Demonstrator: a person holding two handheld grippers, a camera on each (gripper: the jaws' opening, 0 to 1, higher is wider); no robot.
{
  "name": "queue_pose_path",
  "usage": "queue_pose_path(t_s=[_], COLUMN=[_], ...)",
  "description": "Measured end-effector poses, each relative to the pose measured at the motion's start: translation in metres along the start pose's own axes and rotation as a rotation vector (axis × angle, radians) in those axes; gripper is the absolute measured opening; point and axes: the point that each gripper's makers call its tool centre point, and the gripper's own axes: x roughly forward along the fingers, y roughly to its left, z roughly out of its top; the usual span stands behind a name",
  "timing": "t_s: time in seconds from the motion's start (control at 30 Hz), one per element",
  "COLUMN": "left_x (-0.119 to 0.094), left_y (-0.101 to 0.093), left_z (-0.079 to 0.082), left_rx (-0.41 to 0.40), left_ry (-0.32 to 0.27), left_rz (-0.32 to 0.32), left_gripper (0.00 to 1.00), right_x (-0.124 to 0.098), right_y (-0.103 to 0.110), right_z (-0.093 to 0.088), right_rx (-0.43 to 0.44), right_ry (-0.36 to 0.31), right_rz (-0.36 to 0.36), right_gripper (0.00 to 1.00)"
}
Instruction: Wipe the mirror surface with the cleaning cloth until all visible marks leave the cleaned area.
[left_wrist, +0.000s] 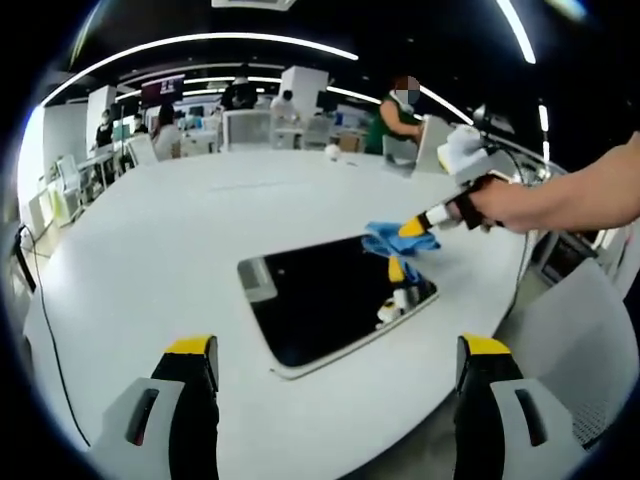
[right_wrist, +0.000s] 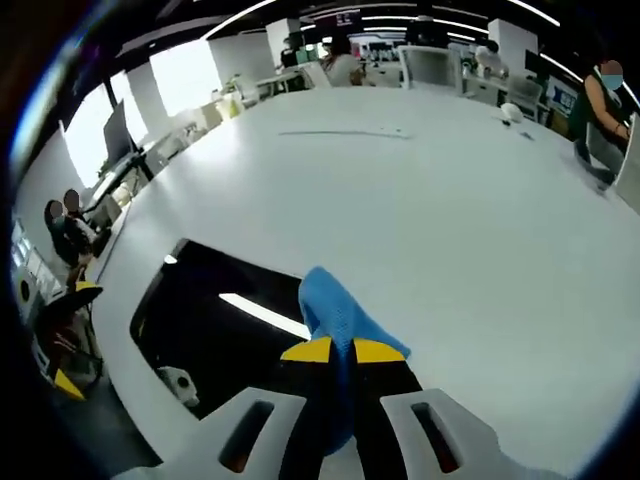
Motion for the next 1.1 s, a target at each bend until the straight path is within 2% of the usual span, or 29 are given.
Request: queue_pose_path(t_s=[0.23,0.47,0.57,0.7,1.1], left_x=[0.0,0.0,0.0,0.001,0.0], left_y=[0.0,0.0,0.0,0.0,0.0], left_z=[0.0,0.001,0.001,0.0,0.0], left_rx=[-0.007,-0.015,-0.017,-0.017,-0.024], left_ry=[0.0,-0.007,-0.007,-0.005,-0.01], left_rz=[-0.005,-0.003,-0.004,-0.009,-0.008], left_gripper=[0.99,0.99,0.99,0.99,0.99], right_x=[0.011,0.011,0.016,0.018,0.026], right_y=[0.011,0.021,0.027,0.028,0.053], right_z=[0.002,0.009,0.007,0.009,0.014], right_rx=[0.031,0.021,0.007,0.03,-0.025], right_ry=[0.043,0.048,0.073,0.072,0.073], right_rz=[0.012,0.035,0.041,0.058,0.083], right_gripper=[0.0,0.0,0.0,0.0,0.0])
